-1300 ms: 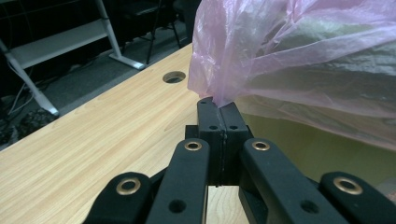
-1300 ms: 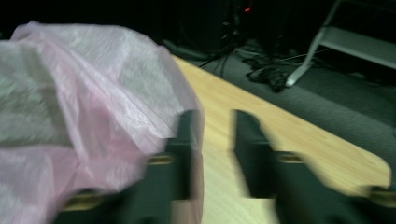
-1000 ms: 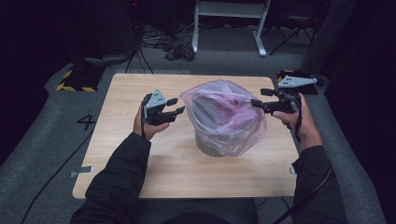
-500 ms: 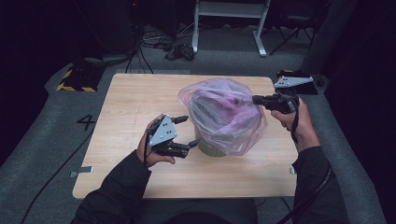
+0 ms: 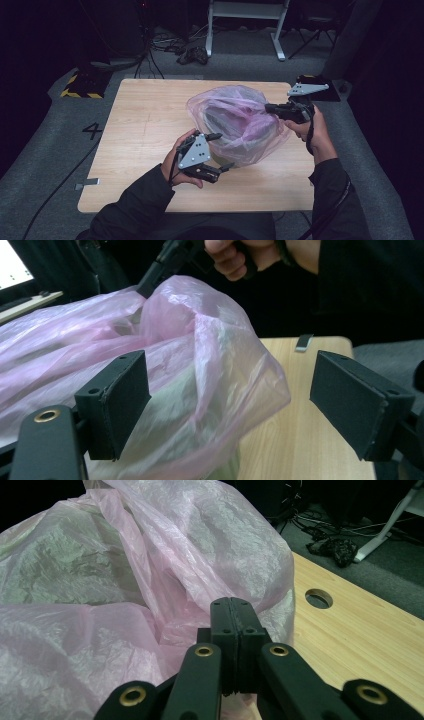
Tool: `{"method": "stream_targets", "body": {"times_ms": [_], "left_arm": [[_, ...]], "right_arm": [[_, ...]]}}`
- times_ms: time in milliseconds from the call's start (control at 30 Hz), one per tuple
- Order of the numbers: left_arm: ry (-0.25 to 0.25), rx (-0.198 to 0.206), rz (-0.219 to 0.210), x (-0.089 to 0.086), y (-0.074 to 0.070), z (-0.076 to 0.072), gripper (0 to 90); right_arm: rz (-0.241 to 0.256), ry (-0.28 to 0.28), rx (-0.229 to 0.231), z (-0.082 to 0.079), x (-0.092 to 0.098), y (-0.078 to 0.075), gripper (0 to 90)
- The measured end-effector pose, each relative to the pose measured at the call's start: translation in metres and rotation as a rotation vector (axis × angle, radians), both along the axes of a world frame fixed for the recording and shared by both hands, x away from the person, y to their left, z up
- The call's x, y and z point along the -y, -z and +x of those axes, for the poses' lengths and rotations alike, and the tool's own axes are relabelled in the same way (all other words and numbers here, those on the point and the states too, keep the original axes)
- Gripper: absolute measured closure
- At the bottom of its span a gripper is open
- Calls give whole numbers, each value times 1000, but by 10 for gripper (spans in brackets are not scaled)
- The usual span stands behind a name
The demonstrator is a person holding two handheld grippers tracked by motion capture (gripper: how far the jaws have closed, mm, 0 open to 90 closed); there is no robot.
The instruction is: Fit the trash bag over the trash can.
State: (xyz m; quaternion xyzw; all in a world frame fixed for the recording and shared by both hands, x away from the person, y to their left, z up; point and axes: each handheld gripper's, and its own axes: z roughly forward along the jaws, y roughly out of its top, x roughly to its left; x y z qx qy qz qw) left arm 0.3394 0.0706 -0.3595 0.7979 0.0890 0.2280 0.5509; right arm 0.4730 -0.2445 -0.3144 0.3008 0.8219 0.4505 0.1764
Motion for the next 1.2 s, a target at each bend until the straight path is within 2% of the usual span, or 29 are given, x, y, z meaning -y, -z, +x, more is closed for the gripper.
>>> {"method": "stream_targets", "body": {"times_ms": [67, 200, 267, 367, 433, 467, 567, 600, 700, 833, 900, 1000, 1033, 1100, 1167, 1200], "left_arm": [[-31, 11, 8, 4, 0, 1, 179], [-87, 47, 29, 9, 2, 3, 368], [-75, 44, 25, 8, 2, 6, 482], [-88, 72, 30, 7, 2, 9, 623], [-82, 71, 7, 5, 2, 10, 724], [-67, 63, 9, 3, 1, 10, 791], [-60, 78, 36, 1, 3, 10, 898], [-37, 70, 50, 0, 4, 9, 900], [-15, 68, 67, -2, 6, 8, 900], [-9, 63, 72, -3, 8, 10, 900], [-21, 59, 57, -4, 10, 12, 900], [-42, 51, 14, -13, 13, 12, 900], [-54, 44, -7, -18, 15, 11, 871], [-106, 34, -25, -25, 18, 11, 722], [-177, 42, -6, -30, 20, 10, 510], [-197, 49, -7, -31, 20, 10, 438]], "right_arm": [[-5, -5, 2, -1, -2, 0, 900], [-5, -16, 0, -2, -3, -1, 898], [-4, -20, -3, -2, -3, -1, 896], [-3, -27, -3, -3, -3, 0, 896], [1, -30, -1, -3, -3, 0, 895], [3, -28, 0, -3, -2, 0, 894], [4, -15, 5, -3, 0, -1, 892], [11, -11, 5, -3, 2, -1, 892], [26, 8, 12, -2, 5, -2, 892], [42, 43, 13, 1, 11, -2, 890], [54, 55, 14, 3, 12, -1, 891], [45, 59, 14, 4, 11, 1, 891], [43, 59, 15, 4, 11, 1, 891], [32, 57, 16, 4, 10, 2, 891], [28, 50, 23, 3, 9, 2, 891], [24, 48, 26, 3, 9, 2, 890]]}}
